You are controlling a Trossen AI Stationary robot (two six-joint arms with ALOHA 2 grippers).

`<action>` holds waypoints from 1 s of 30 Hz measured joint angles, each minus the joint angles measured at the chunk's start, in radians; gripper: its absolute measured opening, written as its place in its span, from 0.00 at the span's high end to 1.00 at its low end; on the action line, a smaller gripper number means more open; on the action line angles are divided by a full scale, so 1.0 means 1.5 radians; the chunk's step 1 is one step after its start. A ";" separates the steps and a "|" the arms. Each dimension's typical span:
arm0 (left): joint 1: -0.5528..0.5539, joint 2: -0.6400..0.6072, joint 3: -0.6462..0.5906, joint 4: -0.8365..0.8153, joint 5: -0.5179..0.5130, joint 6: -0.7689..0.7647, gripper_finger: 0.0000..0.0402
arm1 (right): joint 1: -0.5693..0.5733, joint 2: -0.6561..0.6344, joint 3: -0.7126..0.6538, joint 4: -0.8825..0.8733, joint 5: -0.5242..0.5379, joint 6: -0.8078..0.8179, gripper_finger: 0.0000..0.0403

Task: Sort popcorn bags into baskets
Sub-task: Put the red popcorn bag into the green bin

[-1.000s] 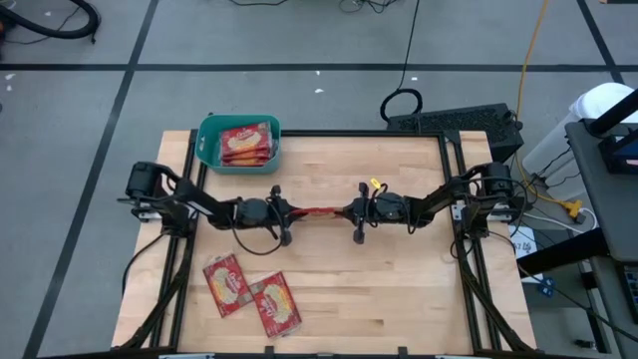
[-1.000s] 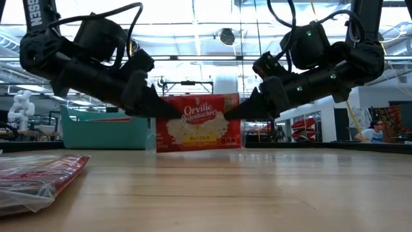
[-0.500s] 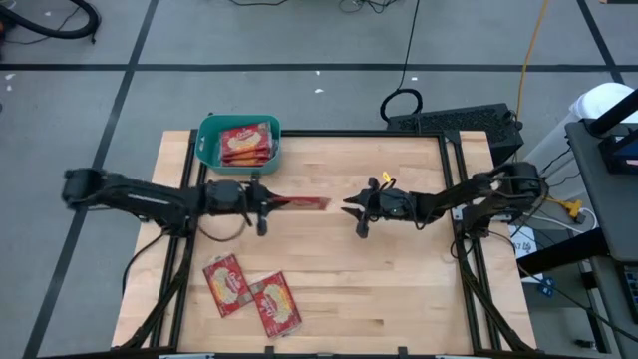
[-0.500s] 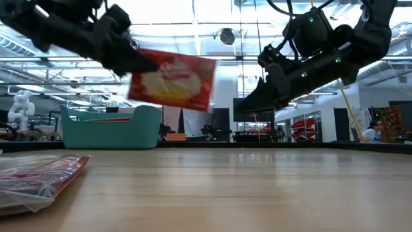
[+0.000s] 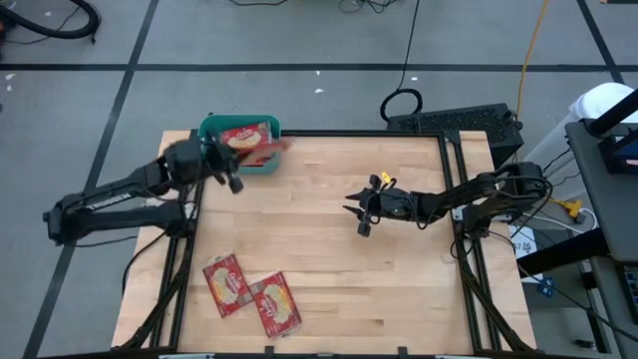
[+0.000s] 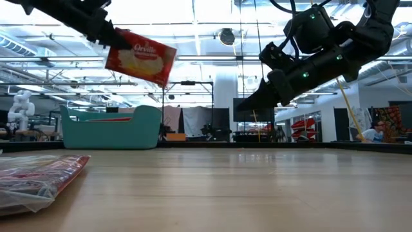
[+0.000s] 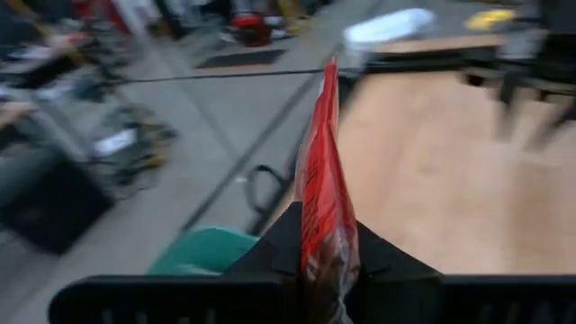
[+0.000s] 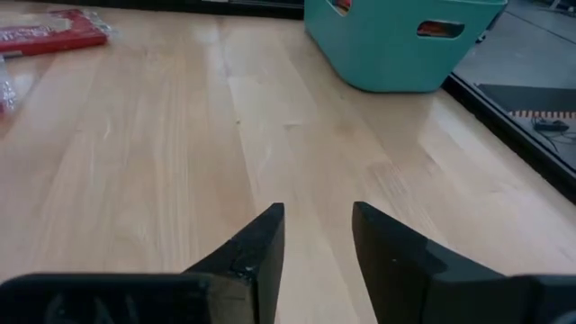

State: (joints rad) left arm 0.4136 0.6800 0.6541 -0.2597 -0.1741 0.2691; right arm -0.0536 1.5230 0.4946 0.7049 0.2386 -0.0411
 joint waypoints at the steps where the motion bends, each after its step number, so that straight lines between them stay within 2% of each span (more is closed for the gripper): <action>1: 0.024 0.000 0.008 0.003 0.000 0.009 0.93 | 0.000 0.000 0.000 0.002 0.000 -0.001 0.69; 6: 0.152 0.023 0.028 0.008 0.008 0.014 0.96 | 0.000 0.001 0.000 0.001 0.000 -0.015 0.69; 11: 0.272 0.051 0.030 -0.013 0.132 -0.039 0.92 | 0.000 0.001 0.000 -0.005 -0.002 -0.013 0.69; 13: 0.307 0.071 0.030 -0.034 0.155 -0.049 0.91 | 0.000 0.001 -0.002 -0.004 -0.003 -0.005 0.69; 18: 0.366 0.134 0.030 -0.047 0.160 -0.081 0.94 | 0.000 0.001 -0.013 -0.004 -0.003 0.006 0.69; 21: 0.394 0.164 0.030 -0.039 0.191 -0.126 0.95 | 0.000 0.001 -0.020 -0.001 -0.003 0.020 0.69; 26: 0.437 0.198 0.030 -0.018 0.203 -0.178 0.90 | 0.000 0.001 -0.042 0.035 -0.003 0.034 0.69; 30: 0.469 0.218 0.030 -0.018 0.263 -0.189 0.87 | 0.000 0.001 -0.057 0.070 -0.003 0.035 0.69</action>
State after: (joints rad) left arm 1.1166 1.0066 0.6987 -0.2875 0.2199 -0.0136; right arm -0.0536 1.5242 0.4084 0.8103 0.2348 0.0109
